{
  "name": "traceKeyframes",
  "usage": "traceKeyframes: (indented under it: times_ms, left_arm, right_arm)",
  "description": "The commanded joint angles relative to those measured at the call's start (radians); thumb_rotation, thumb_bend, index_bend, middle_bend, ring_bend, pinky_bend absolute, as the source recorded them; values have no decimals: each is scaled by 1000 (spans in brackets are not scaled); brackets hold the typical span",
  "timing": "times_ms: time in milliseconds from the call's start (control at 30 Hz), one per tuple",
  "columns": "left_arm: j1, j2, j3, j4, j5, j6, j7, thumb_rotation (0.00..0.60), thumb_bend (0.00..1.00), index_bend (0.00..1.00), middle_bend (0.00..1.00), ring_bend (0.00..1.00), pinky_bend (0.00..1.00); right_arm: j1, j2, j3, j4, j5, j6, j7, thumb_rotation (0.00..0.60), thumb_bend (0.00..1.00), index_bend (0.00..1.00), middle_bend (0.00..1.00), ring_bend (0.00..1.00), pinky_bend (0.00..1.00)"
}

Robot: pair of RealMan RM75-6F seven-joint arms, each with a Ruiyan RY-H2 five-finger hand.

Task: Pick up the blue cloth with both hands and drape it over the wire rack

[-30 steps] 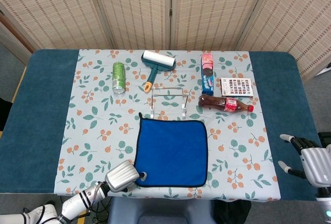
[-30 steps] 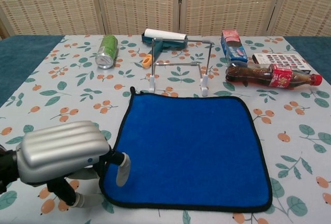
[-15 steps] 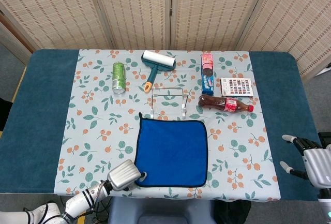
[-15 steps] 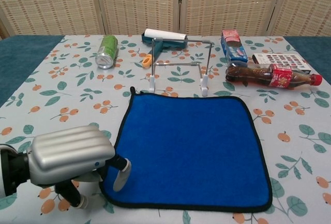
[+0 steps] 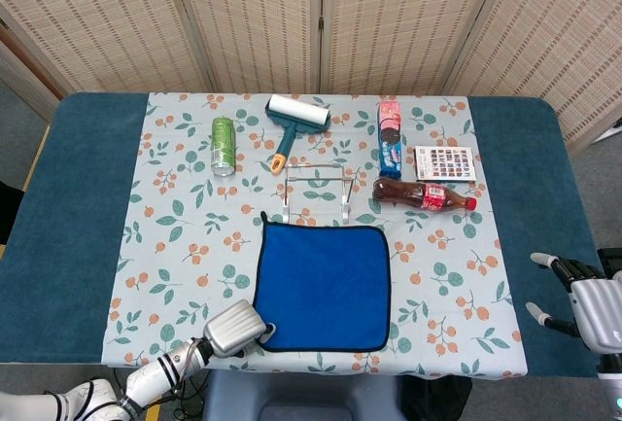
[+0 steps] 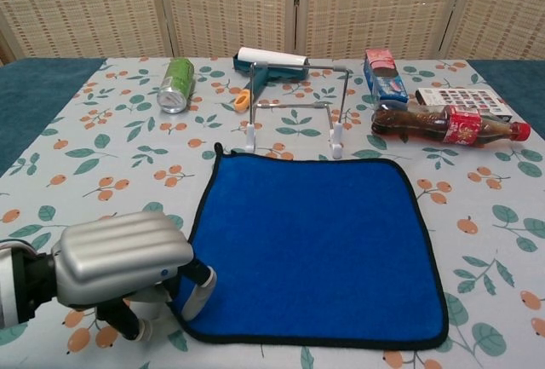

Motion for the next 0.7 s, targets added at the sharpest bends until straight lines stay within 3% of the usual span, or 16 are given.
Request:
traceKeyframes:
  times_ms: [33, 367, 533, 700]
  left_arm:
    - [-3, -3, 2, 3, -3, -1, -2, 600, 411, 577, 1000, 993, 1000]
    - [-2, -2, 2, -2, 0, 41, -48, 600, 465, 615, 1000, 993, 1000]
    - [0, 1, 2, -2, 0, 59, -60, 600, 465, 613, 1000, 990, 1000]
    - [3, 2, 6, -6, 1, 69, -60, 600, 463, 614, 1000, 990, 1000]
  right_arm:
    - [1, 0, 0, 0, 0, -1, 0, 600, 169, 278, 366, 336, 398]
    - [43, 2, -18, -22, -82, -37, -31, 600, 169, 282, 379, 337, 398]
    - [119, -6, -40, -59, -184, -118, -74, 600, 170, 282, 391, 344, 404]
    - [215, -33, -65, -98, -284, -236, -113, 600, 169, 288, 436, 395, 472]
